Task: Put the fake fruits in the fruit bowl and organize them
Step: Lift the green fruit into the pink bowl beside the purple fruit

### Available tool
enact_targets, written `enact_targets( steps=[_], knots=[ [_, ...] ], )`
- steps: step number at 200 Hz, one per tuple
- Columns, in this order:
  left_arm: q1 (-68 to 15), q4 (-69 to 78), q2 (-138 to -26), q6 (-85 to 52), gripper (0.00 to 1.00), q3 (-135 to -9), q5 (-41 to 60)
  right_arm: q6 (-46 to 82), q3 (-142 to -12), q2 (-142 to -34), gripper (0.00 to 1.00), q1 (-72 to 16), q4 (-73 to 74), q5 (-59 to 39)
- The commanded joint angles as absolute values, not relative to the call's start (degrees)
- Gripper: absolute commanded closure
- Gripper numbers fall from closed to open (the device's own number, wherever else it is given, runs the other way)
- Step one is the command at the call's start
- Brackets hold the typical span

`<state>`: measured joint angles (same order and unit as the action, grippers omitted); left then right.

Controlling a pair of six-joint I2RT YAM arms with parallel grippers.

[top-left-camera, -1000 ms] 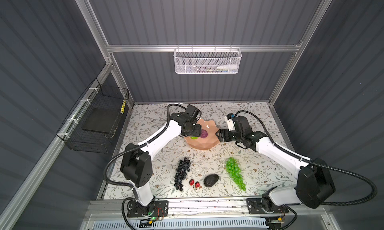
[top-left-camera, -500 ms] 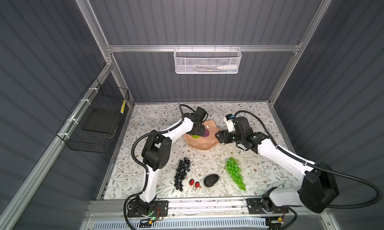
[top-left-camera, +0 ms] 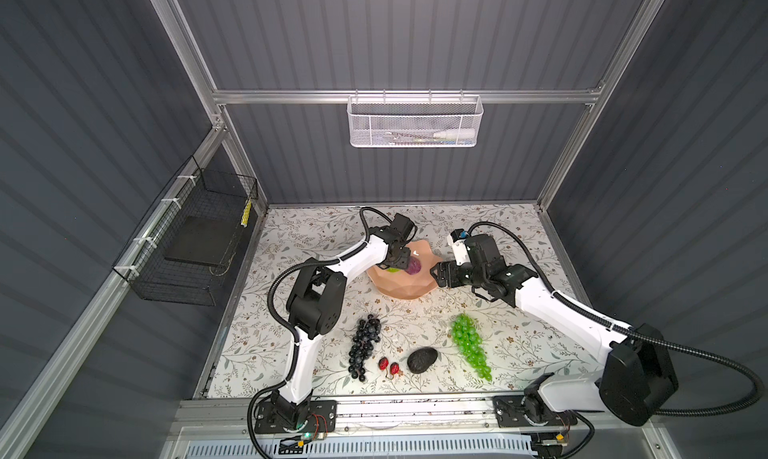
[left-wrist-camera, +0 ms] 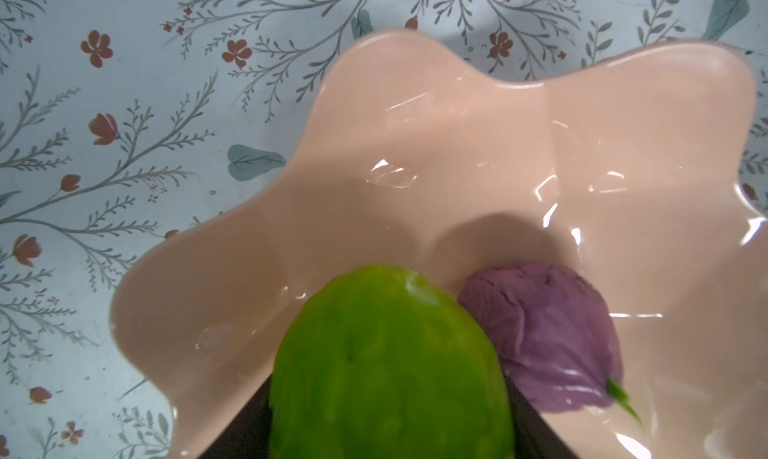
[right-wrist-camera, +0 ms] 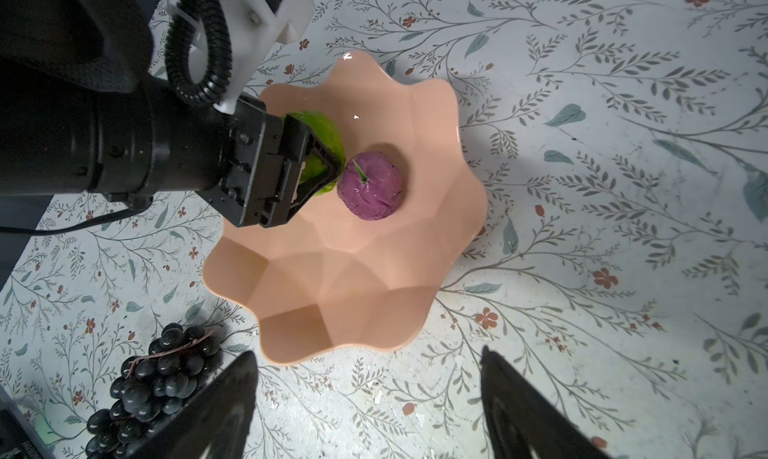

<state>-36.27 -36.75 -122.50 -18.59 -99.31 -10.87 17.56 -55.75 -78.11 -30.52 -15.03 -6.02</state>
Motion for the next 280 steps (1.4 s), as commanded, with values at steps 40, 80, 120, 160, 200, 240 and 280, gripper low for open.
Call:
enact_targets(
  steps=[40,80,120,160,200,240,280],
  knots=[
    [-35.9,-33.9,-123.1,-18.3,0.35,-98.1,-8.8,17.4,-55.3,-77.9,0.16,-31.1,-15.8,-6.1],
    [-35.7,-33.4,-122.6,-18.2,0.28,-97.8,-8.1,17.5,-55.6,-78.6,0.18,-31.3,-15.9,-6.9],
    [-35.7,-33.5,-123.0,-18.1,0.22,-98.3,-6.4,17.7,-55.6,-78.7,0.17,-31.4,-15.8,-6.9],
    [-35.6,-33.5,-122.7,-18.2,0.19,-98.3,-6.4,17.6,-55.6,-79.1,0.17,-31.5,-15.9,-7.2],
    [-35.4,-33.5,-121.2,-18.4,0.19,-98.4,-6.9,17.7,-56.0,-78.6,0.17,-31.7,-16.2,-7.2],
    [-35.4,-34.1,-118.2,-17.9,0.12,-98.9,-7.4,17.1,-56.5,-77.5,0.17,-32.1,-16.9,-7.0],
    [-35.3,-35.9,-115.2,-17.7,0.08,-98.6,-7.0,16.0,-57.3,-77.0,0.17,-33.1,-20.1,-6.9]
  ],
)
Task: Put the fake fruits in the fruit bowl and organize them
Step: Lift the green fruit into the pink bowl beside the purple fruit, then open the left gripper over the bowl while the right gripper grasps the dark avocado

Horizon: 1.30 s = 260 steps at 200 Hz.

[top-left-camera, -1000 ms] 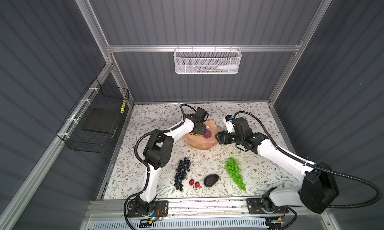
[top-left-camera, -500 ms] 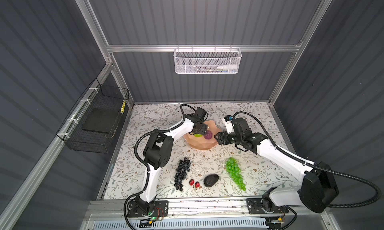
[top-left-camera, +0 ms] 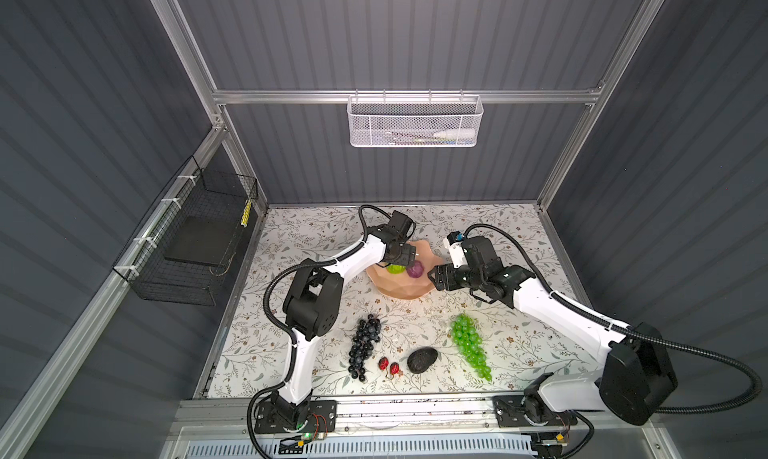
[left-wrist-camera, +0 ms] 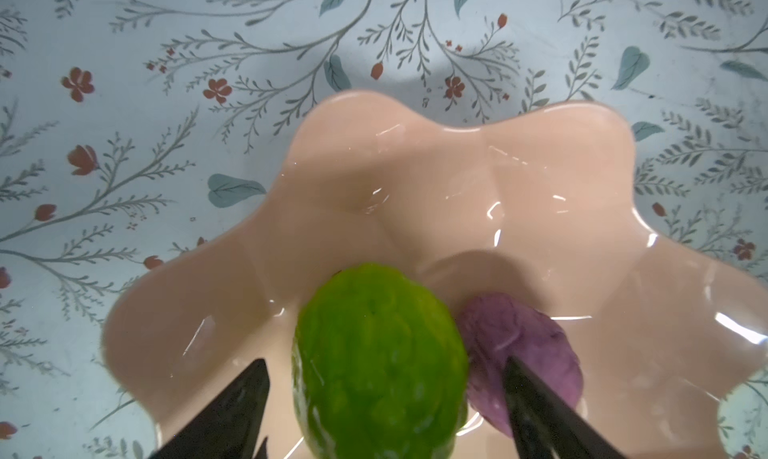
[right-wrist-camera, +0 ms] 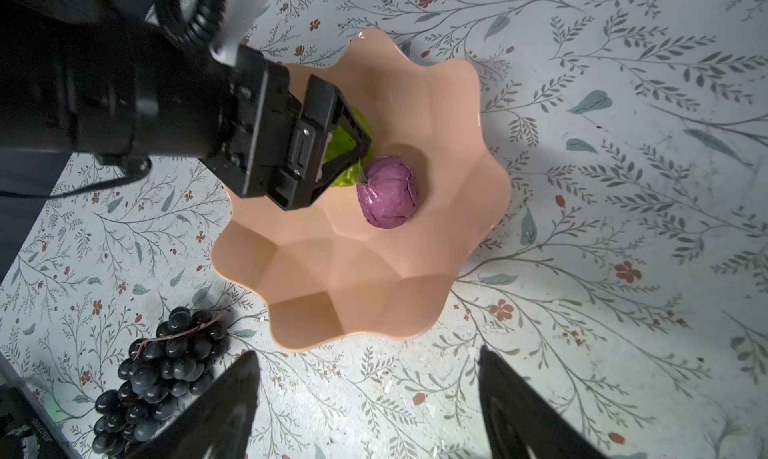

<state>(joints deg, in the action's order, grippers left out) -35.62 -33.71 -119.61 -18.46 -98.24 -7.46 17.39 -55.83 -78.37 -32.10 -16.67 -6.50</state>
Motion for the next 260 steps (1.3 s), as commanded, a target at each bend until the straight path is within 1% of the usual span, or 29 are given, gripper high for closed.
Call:
enact_targets(
  steps=[1,30,57,73,89,116,132,152,181,208,242,260],
  knots=[
    [-35.3,-35.9,-115.1,-17.7,0.08,-98.6,-7.0,15.9,-57.3,-76.9,0.17,-33.0,-20.2,-6.9],
    [-35.3,-37.0,-111.5,-17.2,0.08,-96.5,-7.2,14.8,-56.1,-75.2,0.17,-34.9,-23.9,-6.5],
    [-35.3,-37.4,-107.0,-17.3,0.08,-92.4,-8.0,13.0,-54.4,-72.9,0.17,-38.9,-27.9,-6.2],
    [-35.3,-37.4,-103.7,-17.1,0.09,-88.6,-8.9,11.7,-53.5,-71.3,0.18,-43.2,-31.6,-5.5],
    [-35.3,-37.2,-99.8,-17.4,0.09,-83.9,-10.1,11.5,-51.8,-69.5,0.18,-49.4,-34.7,-3.1],
    [-35.3,-37.0,-95.0,-18.4,0.08,-76.9,-12.0,12.7,-48.6,-67.3,0.16,-58.1,-35.8,-1.5],
    [-35.3,-36.9,-93.4,-18.7,0.07,-75.1,-12.9,12.0,-48.3,-68.2,0.16,-62.3,-35.7,-0.2],
    [-35.2,-36.7,-92.6,-18.9,0.06,-73.9,-13.6,9.7,-49.7,-72.0,0.15,-65.6,-35.6,0.0],
    [-35.2,-36.7,-92.2,-18.7,0.06,-73.5,-13.8,6.7,-51.2,-78.7,0.13,-69.1,-35.7,1.7],
    [-35.2,-36.4,-91.6,-18.8,0.05,-72.8,-13.9,4.6,-51.4,-82.3,0.13,-70.1,-34.5,1.0],
    [-35.2,-36.6,-91.1,-19.0,0.04,-72.4,-14.1,4.4,-50.3,-83.4,0.16,-70.1,-31.9,1.8],
    [-35.1,-36.6,-91.3,-19.2,0.04,-72.4,-14.0,4.7,-50.1,-84.8,0.19,-70.1,-31.3,2.9]
  ],
)
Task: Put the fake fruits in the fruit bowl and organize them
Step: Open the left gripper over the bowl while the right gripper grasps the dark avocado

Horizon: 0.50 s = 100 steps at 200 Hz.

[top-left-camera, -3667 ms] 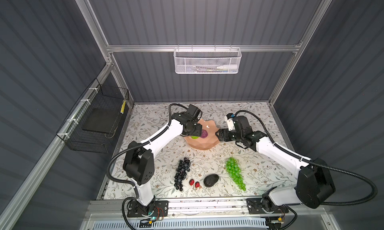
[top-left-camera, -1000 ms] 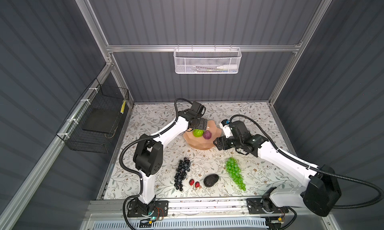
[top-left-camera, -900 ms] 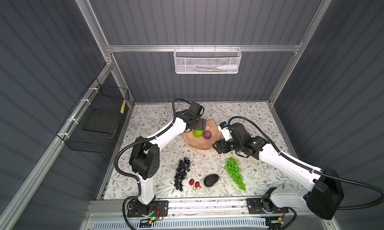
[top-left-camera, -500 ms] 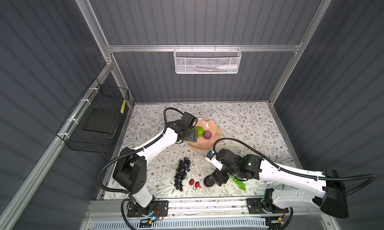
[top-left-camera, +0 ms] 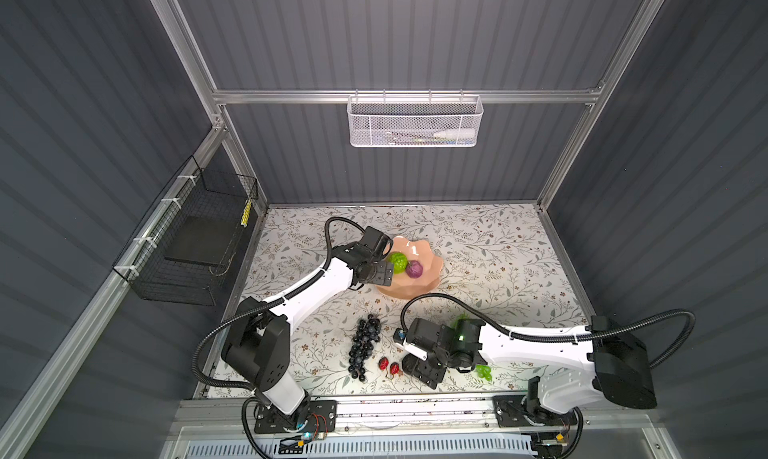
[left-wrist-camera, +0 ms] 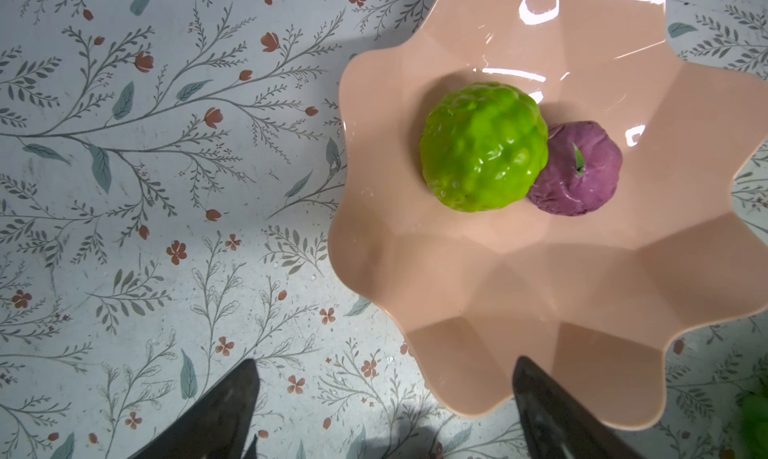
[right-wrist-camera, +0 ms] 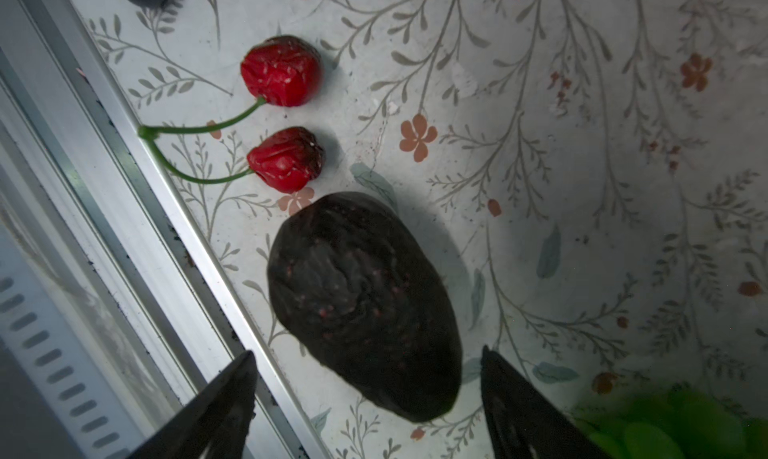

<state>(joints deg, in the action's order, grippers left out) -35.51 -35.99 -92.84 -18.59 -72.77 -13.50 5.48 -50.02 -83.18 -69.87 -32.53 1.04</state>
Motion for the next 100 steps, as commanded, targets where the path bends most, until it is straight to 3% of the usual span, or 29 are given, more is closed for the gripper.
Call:
enact_targets(
  steps=[1,71,100],
  knots=[
    [-35.1,-36.6,-91.3,-19.2,0.04,-72.4,-14.0,4.7,-50.1,-84.9,0.19,-70.1,-31.2,3.0],
    [-35.1,-36.7,-90.9,-20.0,0.04,-71.8,-13.8,3.8,-50.2,-88.8,0.2,-70.1,-27.4,2.5],
    [-35.1,-37.3,-90.3,-20.1,0.04,-71.5,-14.4,4.4,-50.9,-90.4,0.33,-70.1,-28.1,1.3]
  ],
)
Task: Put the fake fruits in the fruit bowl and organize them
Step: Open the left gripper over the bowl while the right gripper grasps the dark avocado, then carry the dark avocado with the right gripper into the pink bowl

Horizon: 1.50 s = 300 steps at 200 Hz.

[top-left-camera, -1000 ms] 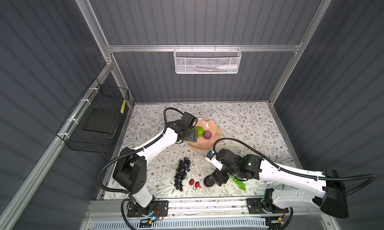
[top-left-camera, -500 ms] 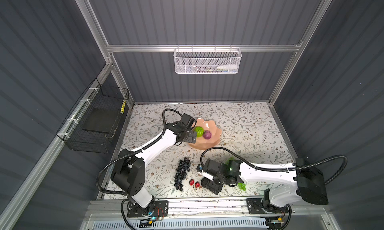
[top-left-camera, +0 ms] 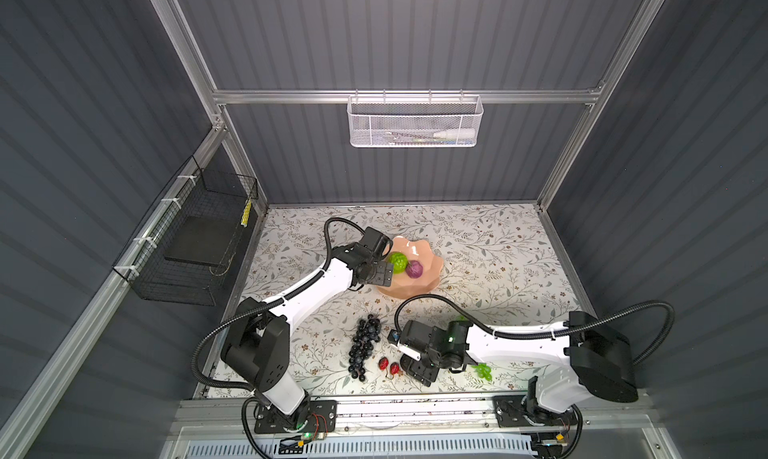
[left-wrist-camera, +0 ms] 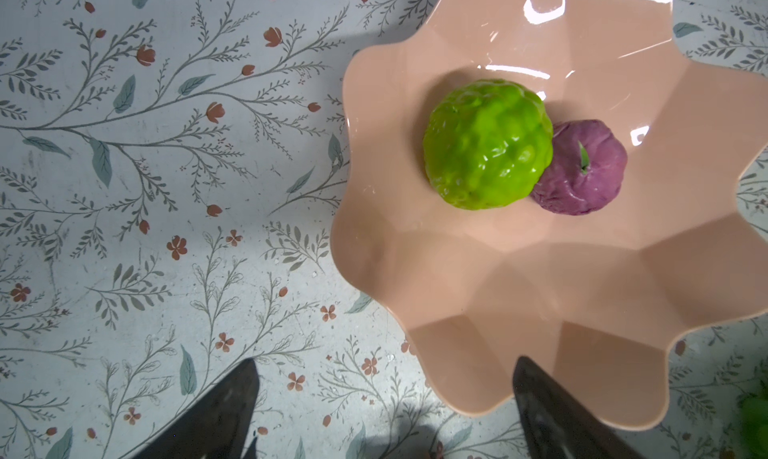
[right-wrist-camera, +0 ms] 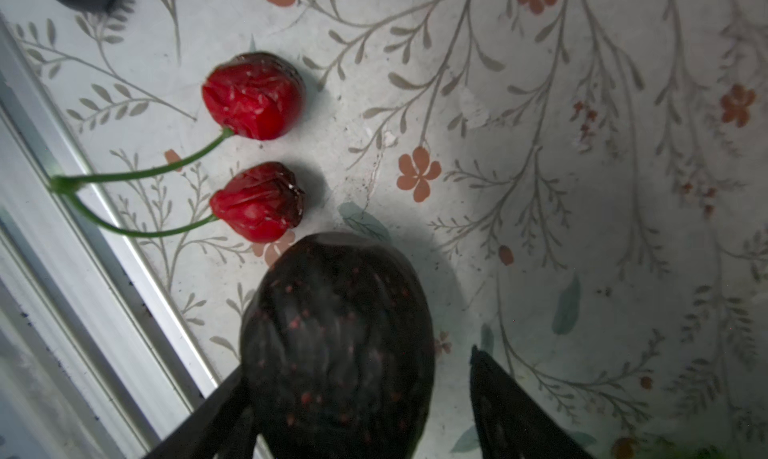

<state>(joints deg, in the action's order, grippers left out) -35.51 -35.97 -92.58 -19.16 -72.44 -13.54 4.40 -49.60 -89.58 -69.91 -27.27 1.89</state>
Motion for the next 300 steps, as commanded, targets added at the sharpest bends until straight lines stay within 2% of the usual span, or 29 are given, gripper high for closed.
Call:
enact_targets(
  steps=[1,19,46,87,116,147,222,300],
  knots=[
    [-35.1,-37.3,-90.3,-20.1,0.04,-71.5,-14.4,4.4,-50.9,-90.4,0.34,-70.1,-28.2,1.2],
    [-35.0,-37.4,-89.8,-20.1,0.04,-71.3,-14.8,5.1,-50.8,-89.5,0.41,-70.1,-29.0,1.3],
    [-35.1,-37.0,-89.8,-20.3,0.04,-71.0,-15.2,5.6,-50.9,-85.9,0.46,-70.0,-30.3,2.7],
    [-35.1,-35.3,-88.7,-21.8,0.04,-69.0,-16.6,4.6,-53.9,-79.2,0.47,-66.7,-33.9,3.6],
    [-34.6,-33.7,-86.1,-23.5,0.05,-66.2,-18.5,0.0,-57.9,-77.8,0.46,-59.2,-36.0,5.4],
    [-34.5,-31.8,-81.7,-29.8,0.04,-61.1,-17.9,-4.1,-65.5,-83.1,0.46,-50.7,-35.7,7.3],
    [-34.5,-35.3,-74.2,-35.0,0.04,-55.3,-19.0,-10.6,-85.9,-104.9,0.45,-44.1,-37.3,1.0],
    [-34.5,-36.0,-74.7,-34.1,0.04,-55.6,-19.9,-10.9,-91.7,-114.4,0.44,-40.0,-40.4,-5.6]
  ],
)
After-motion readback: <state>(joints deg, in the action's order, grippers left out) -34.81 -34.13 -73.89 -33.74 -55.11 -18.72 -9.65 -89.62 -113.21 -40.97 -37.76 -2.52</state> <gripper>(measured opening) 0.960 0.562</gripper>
